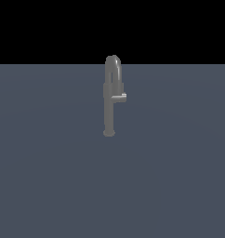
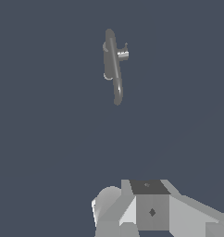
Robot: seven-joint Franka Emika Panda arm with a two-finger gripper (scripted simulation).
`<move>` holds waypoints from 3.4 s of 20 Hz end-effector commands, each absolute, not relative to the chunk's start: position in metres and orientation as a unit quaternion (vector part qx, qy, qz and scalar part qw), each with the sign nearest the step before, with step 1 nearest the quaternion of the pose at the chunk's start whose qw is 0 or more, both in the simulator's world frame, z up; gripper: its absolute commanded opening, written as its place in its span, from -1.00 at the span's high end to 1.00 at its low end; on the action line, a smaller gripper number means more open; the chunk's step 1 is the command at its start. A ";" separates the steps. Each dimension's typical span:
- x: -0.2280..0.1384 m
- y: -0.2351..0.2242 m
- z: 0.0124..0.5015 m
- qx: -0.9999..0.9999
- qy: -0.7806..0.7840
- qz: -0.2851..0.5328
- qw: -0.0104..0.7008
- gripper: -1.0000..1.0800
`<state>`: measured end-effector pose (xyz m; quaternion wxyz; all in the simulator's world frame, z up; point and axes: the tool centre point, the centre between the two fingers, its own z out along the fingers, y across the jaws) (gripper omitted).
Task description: Turn on the faucet by rotating a designated handle.
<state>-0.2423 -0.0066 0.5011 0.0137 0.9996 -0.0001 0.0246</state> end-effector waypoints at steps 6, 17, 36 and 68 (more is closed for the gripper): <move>-0.239 -0.006 0.501 1.000 -0.004 0.020 0.010 1.00; -0.209 -0.003 0.498 0.999 -0.039 -0.021 -0.024 1.00; -0.109 -0.003 0.470 0.964 -0.156 -0.162 -0.142 1.00; 0.044 -0.033 0.333 0.748 -0.366 -0.419 -0.363 1.00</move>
